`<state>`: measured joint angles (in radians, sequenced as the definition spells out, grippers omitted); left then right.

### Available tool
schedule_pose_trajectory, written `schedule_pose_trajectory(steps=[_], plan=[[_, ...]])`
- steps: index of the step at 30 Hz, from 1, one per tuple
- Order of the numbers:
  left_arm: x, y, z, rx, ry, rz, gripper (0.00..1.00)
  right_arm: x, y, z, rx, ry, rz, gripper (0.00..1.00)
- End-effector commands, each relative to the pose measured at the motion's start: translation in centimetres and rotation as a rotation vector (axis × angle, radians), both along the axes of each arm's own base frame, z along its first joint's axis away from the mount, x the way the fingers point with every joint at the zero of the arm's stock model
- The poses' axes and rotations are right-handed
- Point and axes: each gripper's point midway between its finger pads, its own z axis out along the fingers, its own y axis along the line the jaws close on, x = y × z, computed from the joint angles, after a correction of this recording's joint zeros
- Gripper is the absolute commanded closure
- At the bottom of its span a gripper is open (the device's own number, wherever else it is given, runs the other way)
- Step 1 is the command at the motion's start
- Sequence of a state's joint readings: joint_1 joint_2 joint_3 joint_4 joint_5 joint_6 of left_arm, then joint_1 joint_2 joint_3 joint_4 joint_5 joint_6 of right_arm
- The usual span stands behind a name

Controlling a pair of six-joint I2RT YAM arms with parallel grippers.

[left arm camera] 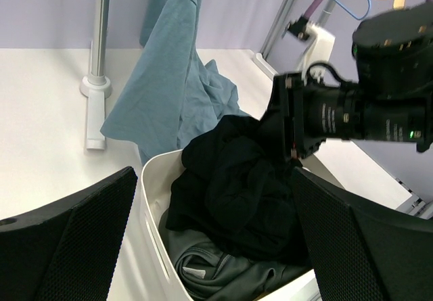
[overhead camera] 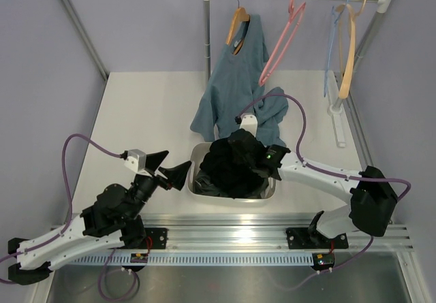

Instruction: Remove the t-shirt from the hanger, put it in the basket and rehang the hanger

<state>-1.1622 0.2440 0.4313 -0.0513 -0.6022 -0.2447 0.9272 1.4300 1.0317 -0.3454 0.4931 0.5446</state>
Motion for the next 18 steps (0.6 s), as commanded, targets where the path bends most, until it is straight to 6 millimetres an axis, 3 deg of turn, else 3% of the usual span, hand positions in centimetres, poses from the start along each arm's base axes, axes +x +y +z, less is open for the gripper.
schedule_pose_trajectory(steps=[1,4,10,14,18], plan=[[0.0,0.2,0.6,-0.047,-0.004,0.010,0.01,-2.7,1.4,-2.1,0.045,0.058,0.104,0.66],[0.1,0.1,0.6,-0.039,-0.003,0.014,0.01,-4.4,1.0,-4.8,0.047,0.113,0.109,0.66],[0.3,0.2,0.3,-0.029,0.003,0.028,0.01,-5.2,0.5,-10.5,-0.046,0.228,0.082,0.66],[0.5,0.2,0.2,-0.025,0.004,0.035,0.01,-4.8,0.4,-11.1,-0.075,0.228,0.064,0.65],[0.5,0.1,0.2,-0.020,0.005,0.034,0.01,-4.0,0.4,-8.2,-0.059,0.182,0.048,0.64]])
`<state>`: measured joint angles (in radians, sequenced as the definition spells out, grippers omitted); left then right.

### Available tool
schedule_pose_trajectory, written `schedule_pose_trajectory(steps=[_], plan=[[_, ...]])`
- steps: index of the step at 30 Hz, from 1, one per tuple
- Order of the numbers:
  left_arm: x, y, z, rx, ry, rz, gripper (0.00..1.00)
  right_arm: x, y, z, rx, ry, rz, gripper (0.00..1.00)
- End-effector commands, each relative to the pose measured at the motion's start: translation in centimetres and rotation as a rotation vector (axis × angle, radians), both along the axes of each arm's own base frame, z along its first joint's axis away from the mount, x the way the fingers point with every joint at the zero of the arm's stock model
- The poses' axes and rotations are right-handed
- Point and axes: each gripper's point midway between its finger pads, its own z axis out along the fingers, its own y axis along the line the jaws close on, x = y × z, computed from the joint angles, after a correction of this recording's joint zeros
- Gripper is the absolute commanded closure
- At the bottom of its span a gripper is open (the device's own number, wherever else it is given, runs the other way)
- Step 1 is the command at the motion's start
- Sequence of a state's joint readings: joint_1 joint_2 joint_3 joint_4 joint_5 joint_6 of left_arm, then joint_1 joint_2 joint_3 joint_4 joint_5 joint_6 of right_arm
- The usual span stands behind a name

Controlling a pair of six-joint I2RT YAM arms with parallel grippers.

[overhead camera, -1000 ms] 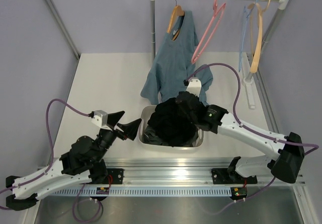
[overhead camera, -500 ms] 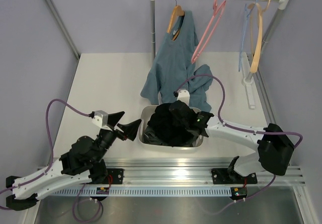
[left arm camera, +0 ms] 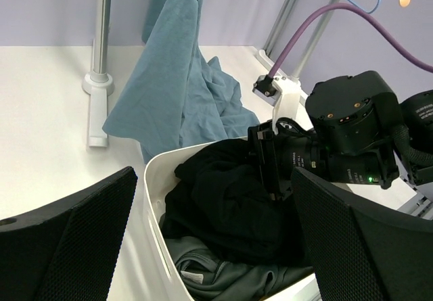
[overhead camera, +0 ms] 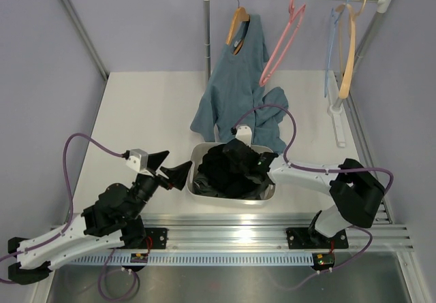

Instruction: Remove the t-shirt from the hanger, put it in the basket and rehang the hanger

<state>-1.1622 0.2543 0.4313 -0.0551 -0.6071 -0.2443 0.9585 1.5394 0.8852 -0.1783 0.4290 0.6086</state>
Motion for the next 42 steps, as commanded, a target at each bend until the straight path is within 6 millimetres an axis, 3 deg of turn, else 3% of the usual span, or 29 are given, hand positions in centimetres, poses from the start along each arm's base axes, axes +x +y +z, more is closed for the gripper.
schedule_pose_trajectory(steps=[1,5,12,15,16,19,23,25,32,37,42], plan=[[0.4,0.1,0.5,-0.033,-0.002,0.029,0.01,-1.9,-0.9,0.1,-0.051,0.066,0.017,0.64],[0.4,0.1,0.3,-0.027,0.001,0.028,0.01,-1.7,-0.9,4.5,-0.032,0.031,0.028,0.61],[0.3,0.1,0.5,-0.035,-0.004,0.020,0.01,-1.8,-2.7,11.9,-0.013,-0.054,0.021,0.42],[0.2,-0.1,0.6,-0.034,-0.003,0.012,0.01,-2.3,-3.2,15.1,0.037,-0.091,0.033,0.28],[0.2,-0.2,0.5,-0.033,-0.002,0.011,0.01,-2.5,-3.5,15.8,0.046,-0.096,0.035,0.17],[0.0,-0.4,0.5,-0.033,-0.001,-0.006,0.01,-3.3,-4.2,18.1,0.117,-0.139,0.051,0.01],[-0.3,-1.4,0.6,-0.018,-0.004,-0.055,0.01,-4.0,-6.5,19.7,0.221,-0.251,0.016,0.01],[-0.4,-1.8,0.6,-0.010,-0.002,-0.068,0.01,-4.1,-8.3,22.1,0.305,-0.349,-0.032,0.01],[-1.2,-3.2,0.8,0.009,-0.007,-0.152,0.01,-5.8,-12.6,21.5,0.325,-0.402,-0.087,0.00],[-2.0,-3.5,1.7,-0.005,-0.023,-0.203,0.01,-6.3,-13.9,19.5,0.313,-0.424,-0.089,0.01],[-2.9,-3.6,2.3,-0.032,-0.034,-0.250,0.01,-7.4,-14.3,20.0,0.363,-0.431,-0.054,0.01]])
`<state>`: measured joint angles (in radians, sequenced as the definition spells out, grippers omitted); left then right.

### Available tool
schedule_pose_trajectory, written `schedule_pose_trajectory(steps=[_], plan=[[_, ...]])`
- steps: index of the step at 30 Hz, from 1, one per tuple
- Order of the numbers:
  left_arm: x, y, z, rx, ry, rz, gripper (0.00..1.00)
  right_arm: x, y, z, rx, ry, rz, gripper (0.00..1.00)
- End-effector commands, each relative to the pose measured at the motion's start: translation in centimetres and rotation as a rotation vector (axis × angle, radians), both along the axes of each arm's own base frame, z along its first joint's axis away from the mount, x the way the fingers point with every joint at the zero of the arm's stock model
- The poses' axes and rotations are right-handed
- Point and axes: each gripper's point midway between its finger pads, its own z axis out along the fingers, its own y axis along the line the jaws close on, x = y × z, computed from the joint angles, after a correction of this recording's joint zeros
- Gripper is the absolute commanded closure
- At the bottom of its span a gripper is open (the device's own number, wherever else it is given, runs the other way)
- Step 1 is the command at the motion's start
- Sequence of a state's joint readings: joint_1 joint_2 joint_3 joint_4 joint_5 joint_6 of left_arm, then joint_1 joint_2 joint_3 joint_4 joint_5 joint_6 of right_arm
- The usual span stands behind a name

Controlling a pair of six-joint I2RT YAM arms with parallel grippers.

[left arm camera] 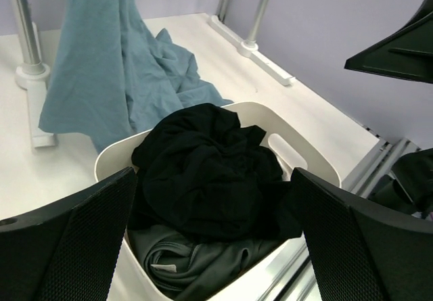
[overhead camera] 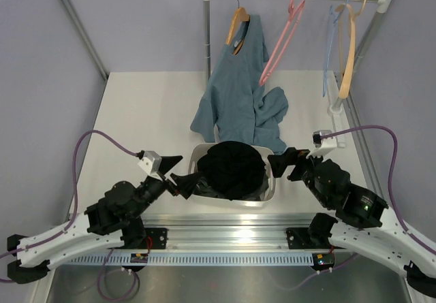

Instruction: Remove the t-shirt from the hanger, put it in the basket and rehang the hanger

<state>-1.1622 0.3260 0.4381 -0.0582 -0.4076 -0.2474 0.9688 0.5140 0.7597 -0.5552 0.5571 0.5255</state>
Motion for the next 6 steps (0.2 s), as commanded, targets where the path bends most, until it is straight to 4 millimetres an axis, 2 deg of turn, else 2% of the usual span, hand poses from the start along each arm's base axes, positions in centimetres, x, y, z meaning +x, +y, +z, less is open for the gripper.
schedule_pose_trajectory(steps=[1,6], plan=[[-1.07,0.09,3.61,-0.109,-0.038,-0.054,0.01,-0.20,-0.36,1.58,0.043,-0.052,0.003,0.01],[-0.92,0.57,3.63,-0.115,-0.042,-0.035,0.01,-0.56,-0.12,1.47,0.068,-0.068,0.031,0.00]])
